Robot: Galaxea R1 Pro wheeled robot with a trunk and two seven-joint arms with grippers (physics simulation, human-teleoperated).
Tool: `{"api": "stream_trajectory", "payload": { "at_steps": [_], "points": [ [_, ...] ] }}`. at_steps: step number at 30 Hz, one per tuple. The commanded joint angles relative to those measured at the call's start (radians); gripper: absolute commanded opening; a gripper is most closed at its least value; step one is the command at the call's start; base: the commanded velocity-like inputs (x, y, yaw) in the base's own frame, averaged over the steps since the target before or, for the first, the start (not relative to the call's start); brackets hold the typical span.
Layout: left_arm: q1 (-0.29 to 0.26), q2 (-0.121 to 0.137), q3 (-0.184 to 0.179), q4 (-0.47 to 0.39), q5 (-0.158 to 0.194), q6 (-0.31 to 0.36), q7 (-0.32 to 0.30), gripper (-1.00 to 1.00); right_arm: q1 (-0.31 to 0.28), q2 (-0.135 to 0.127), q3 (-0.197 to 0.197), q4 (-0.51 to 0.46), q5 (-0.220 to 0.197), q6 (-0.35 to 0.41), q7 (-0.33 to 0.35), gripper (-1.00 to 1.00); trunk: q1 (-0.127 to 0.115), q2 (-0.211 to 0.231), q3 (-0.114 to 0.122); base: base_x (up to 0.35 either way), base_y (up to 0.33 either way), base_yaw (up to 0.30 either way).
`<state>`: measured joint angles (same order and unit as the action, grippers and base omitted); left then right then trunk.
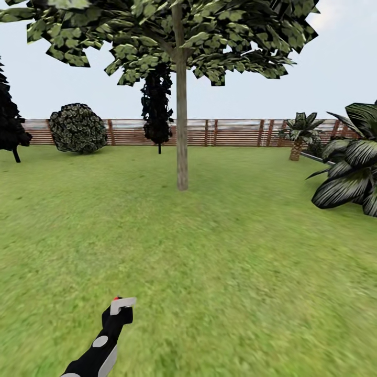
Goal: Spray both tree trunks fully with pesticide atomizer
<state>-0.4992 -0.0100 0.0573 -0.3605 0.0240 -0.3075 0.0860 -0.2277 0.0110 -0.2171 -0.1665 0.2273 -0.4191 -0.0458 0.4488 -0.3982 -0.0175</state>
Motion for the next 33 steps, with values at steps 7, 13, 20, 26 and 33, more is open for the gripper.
{"api": "stream_trajectory", "payload": {
  "at_steps": [7, 13, 20, 26, 33],
  "points": [
    [-0.001, -0.001, 0.004, 0.0, 0.002, -0.004, 0.0, -1.0, -0.001, 0.001, -0.005, 0.001, 0.01, -0.003, -0.005, 1.0, 0.001, -0.002, -0.002, 0.35, 0.0, 0.0],
    [-0.001, -0.001, 0.004, 0.0, 0.002, -0.004, -0.001, -1.0, -0.001, 0.0, -0.005, 0.001, 0.01, -0.003, -0.005, 1.0, 0.001, -0.002, -0.002, 0.35, 0.0, 0.0],
    [-0.001, -0.001, 0.004, 0.0, 0.002, -0.003, -0.001, -1.0, -0.001, 0.0, -0.005, 0.001, 0.01, -0.003, -0.005, 1.0, 0.001, -0.002, -0.002, 0.35, 0.007, 0.0],
    [-0.001, -0.001, 0.004, 0.0, 0.002, -0.004, -0.001, -1.0, -0.001, 0.0, -0.005, 0.001, 0.012, -0.003, -0.005, 1.0, 0.001, -0.002, -0.002, 0.35, 0.048, 0.035],
    [-0.001, -0.001, 0.004, 0.0, 0.002, -0.004, -0.001, -1.0, -0.001, 0.0, -0.005, 0.001, 0.012, -0.003, -0.005, 1.0, 0.001, -0.002, -0.002, 0.35, 0.046, 0.097]
  ]
}}
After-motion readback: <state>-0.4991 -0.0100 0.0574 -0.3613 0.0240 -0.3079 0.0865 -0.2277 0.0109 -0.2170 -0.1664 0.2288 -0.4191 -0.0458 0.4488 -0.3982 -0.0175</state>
